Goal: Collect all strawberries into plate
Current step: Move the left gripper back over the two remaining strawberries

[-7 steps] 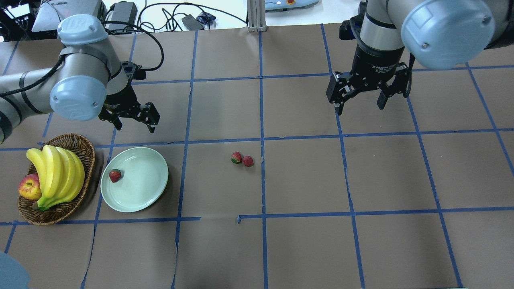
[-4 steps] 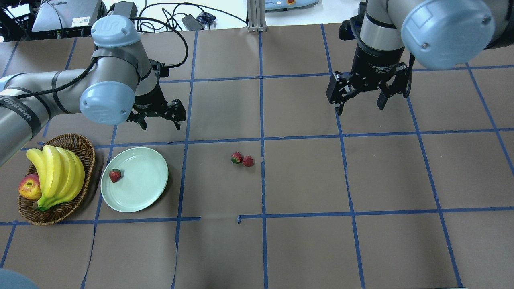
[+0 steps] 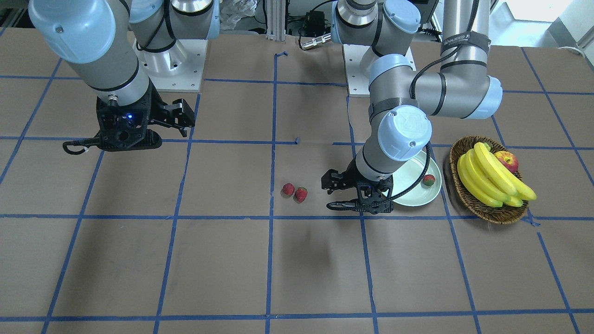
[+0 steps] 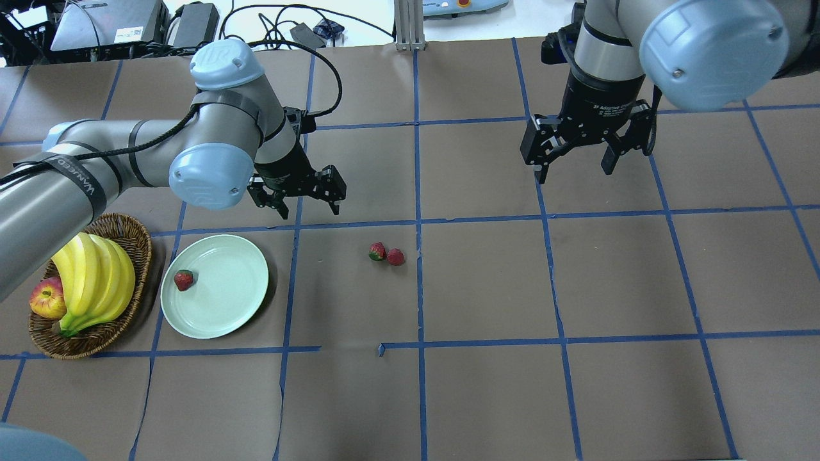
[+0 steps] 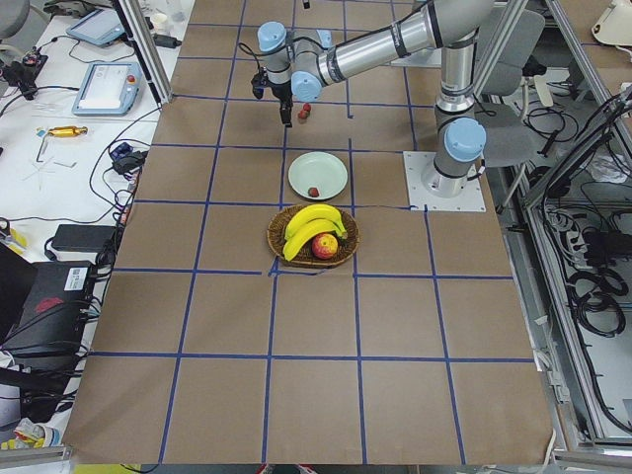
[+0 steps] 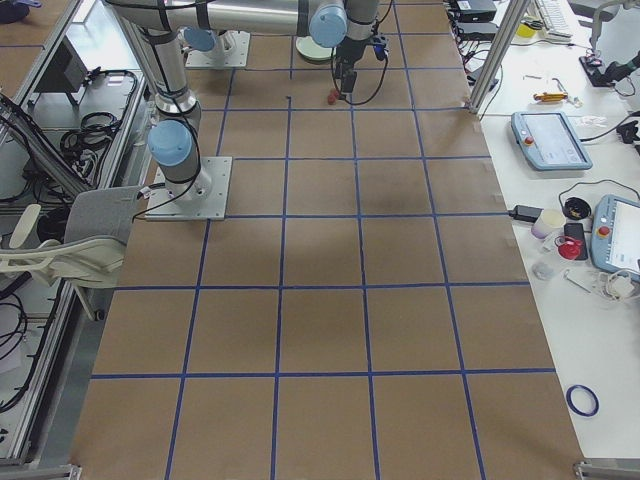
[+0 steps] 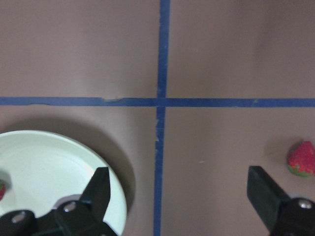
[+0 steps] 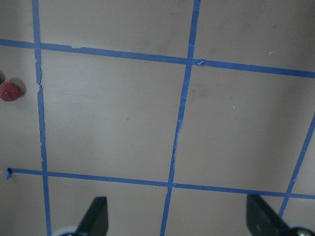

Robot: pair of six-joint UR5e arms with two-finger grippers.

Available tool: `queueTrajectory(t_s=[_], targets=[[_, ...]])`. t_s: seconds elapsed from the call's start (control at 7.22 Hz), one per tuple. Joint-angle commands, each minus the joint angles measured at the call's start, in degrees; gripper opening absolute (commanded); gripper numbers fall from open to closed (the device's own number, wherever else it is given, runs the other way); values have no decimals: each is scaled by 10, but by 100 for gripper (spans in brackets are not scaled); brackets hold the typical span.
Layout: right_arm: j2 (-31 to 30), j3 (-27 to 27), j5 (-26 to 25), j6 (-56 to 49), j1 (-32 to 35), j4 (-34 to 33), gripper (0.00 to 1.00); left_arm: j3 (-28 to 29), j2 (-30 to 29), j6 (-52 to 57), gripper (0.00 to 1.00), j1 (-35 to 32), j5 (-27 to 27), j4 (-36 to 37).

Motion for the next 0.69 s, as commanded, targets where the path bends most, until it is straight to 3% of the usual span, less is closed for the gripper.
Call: queueTrajectory(t_s=[0.0, 0.28, 0.55], targets=[[1, 0, 0, 1, 0, 0, 100, 0, -28, 6, 100, -19, -10, 2], [3, 0, 0, 1, 0, 1, 100, 0, -51, -4, 100, -31, -38, 42], [4, 1, 0, 2, 2, 1, 100, 0, -73, -19, 85, -43, -43, 45]])
